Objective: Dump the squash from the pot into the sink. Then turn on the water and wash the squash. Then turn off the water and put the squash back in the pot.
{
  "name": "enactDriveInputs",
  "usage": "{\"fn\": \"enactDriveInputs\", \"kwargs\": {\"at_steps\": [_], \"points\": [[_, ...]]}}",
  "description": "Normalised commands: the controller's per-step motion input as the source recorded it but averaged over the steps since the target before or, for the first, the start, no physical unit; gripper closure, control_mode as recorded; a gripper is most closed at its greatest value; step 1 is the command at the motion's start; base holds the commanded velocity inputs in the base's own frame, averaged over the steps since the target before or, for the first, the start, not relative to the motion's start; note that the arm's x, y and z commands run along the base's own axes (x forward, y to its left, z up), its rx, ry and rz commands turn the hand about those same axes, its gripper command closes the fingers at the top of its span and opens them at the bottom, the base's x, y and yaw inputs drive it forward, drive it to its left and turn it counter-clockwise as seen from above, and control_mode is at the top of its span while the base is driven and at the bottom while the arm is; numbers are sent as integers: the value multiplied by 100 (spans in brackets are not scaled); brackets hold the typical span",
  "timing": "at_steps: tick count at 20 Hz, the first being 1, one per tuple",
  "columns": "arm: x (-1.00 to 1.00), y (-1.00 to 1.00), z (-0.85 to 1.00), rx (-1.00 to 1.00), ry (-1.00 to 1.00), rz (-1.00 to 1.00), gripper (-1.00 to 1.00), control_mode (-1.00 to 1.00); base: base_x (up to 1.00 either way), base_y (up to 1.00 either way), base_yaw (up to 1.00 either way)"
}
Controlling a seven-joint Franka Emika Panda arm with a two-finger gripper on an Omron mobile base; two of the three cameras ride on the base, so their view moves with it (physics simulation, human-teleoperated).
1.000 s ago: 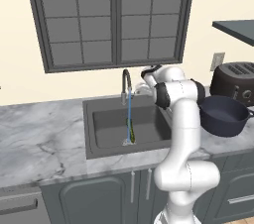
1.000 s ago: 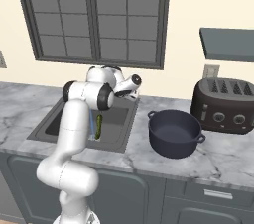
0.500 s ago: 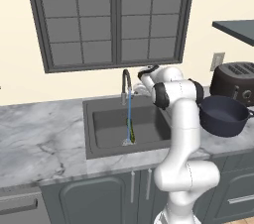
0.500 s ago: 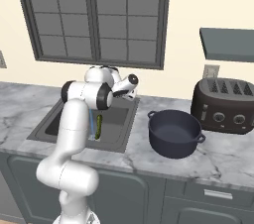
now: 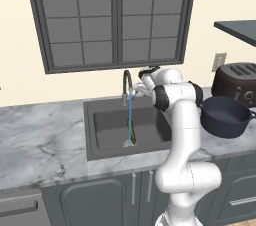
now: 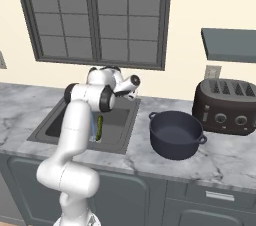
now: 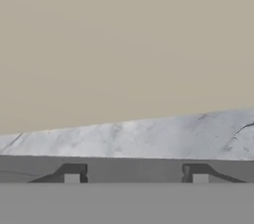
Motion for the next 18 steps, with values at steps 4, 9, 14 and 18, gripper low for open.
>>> {"fn": "enactDriveInputs", "kwargs": {"at_steps": [4,9,14,18], "points": [[51,66,-4,9,-1,3,-100,-100,0,0,0],[35,69,-24,5,0,1,-100,-100,0,0,0],[24,45,-25,1,0,0,-100,-100,0,0,0],[2,14,-18,11,10,-5,-100,-100,0,0,0]]}}
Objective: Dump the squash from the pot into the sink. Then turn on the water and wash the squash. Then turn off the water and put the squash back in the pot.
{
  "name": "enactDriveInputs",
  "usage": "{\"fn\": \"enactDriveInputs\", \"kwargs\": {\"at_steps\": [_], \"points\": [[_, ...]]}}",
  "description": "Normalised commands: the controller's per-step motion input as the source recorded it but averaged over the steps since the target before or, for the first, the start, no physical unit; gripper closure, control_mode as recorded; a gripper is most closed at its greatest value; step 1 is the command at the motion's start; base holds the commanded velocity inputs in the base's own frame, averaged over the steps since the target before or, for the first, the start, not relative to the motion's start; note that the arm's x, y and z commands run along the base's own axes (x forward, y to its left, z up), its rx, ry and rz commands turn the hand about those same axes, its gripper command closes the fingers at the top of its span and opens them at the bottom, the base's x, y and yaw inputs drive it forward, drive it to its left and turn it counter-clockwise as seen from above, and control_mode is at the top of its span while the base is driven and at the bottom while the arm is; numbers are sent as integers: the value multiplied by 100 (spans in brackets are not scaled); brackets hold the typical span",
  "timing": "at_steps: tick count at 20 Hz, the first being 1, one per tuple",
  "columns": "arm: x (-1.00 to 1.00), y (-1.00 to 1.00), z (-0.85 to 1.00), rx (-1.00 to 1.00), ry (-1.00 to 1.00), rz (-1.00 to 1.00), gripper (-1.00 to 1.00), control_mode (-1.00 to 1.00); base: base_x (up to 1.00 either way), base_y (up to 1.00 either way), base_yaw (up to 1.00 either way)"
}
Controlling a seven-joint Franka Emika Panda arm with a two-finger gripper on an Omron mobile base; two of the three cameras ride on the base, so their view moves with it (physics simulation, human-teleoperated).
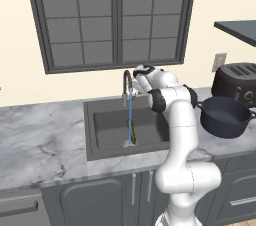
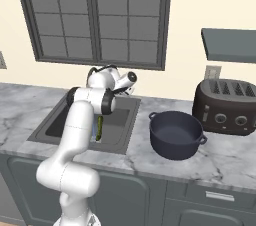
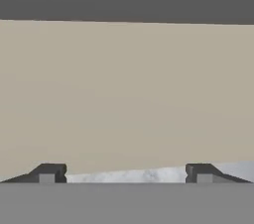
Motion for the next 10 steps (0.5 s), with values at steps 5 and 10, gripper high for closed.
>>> {"fn": "enactDriveInputs", "kwargs": {"at_steps": [5,10], "points": [[0,12,-15,32,21,-11,-100,-100,0,0,0],[0,20,-30,43,21,-9,-100,-100,0,0,0]]}}
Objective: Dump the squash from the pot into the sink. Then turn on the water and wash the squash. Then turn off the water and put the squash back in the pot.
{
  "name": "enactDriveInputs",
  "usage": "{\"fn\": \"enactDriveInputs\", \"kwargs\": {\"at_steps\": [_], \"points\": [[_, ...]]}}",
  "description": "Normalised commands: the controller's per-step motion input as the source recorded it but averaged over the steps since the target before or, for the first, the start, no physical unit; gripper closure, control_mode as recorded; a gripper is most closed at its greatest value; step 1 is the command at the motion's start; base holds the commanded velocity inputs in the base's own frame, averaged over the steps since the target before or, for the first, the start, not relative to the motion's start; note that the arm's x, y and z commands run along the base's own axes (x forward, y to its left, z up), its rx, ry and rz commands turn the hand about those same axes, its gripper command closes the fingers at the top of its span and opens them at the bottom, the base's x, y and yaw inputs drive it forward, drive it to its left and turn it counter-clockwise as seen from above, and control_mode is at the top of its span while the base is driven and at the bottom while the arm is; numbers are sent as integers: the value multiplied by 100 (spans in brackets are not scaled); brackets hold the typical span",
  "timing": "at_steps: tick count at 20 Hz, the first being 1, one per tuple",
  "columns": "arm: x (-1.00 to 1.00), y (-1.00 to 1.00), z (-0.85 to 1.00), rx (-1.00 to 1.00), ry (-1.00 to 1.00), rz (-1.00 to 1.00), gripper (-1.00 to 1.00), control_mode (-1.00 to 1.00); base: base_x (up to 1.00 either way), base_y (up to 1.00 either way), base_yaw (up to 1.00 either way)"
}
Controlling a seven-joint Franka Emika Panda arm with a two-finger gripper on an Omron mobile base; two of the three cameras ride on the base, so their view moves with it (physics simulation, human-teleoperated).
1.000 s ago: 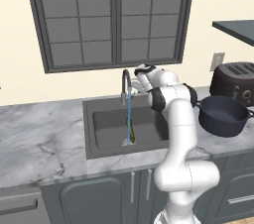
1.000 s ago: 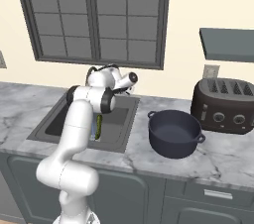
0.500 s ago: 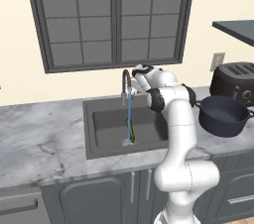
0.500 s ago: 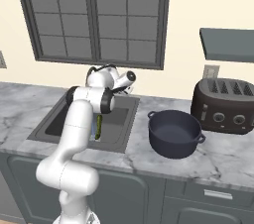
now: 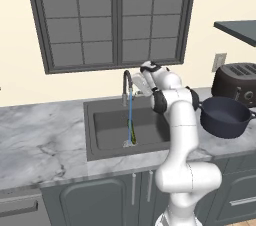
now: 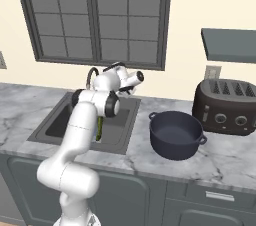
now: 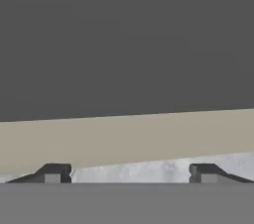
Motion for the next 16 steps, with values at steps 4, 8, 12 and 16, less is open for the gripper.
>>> {"fn": "enactDriveInputs", "kwargs": {"at_steps": [4,8,12,16], "points": [[0,36,-55,42,23,-7,-100,-100,0,0,0],[0,46,-62,41,22,-7,-100,-100,0,0,0],[-1,64,-79,34,25,-8,-100,-100,0,0,0],[-7,68,-94,30,26,-8,-100,-100,0,0,0]]}}
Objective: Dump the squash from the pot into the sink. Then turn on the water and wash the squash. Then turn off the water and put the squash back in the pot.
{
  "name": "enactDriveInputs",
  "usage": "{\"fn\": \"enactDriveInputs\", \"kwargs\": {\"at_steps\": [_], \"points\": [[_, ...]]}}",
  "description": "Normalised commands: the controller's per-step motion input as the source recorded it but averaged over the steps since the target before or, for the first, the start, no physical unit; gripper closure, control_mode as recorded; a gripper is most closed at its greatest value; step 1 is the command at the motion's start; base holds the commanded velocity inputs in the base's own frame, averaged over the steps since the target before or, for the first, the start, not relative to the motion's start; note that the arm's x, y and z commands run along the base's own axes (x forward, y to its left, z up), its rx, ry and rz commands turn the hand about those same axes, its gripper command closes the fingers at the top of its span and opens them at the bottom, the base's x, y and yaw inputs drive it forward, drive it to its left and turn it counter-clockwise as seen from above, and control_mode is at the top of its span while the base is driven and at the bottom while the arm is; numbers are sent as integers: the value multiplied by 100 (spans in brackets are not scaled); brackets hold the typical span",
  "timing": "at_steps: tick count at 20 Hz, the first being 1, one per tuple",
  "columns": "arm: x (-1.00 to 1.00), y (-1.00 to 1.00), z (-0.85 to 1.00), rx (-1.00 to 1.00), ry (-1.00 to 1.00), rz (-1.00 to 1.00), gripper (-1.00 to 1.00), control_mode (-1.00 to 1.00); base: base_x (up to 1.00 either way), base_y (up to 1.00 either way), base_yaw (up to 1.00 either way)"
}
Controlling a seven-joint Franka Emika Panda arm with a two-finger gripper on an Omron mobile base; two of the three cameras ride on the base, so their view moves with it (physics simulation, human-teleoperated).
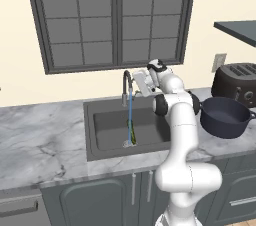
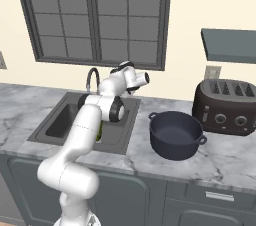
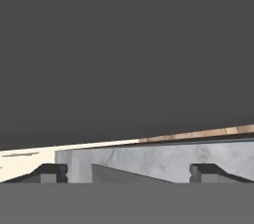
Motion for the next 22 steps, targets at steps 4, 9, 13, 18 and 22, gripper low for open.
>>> {"fn": "enactDriveInputs", "kwargs": {"at_steps": [4,9,13,18,22], "points": [[-9,66,-100,27,30,-10,-100,-100,0,0,0],[-24,65,-99,27,33,-11,-100,-100,0,0,0],[-28,62,-100,28,36,-12,-100,-100,0,0,0],[-26,60,-100,29,38,-13,-100,-100,0,0,0],[-40,70,-98,28,39,-17,-100,-100,0,0,0]]}}
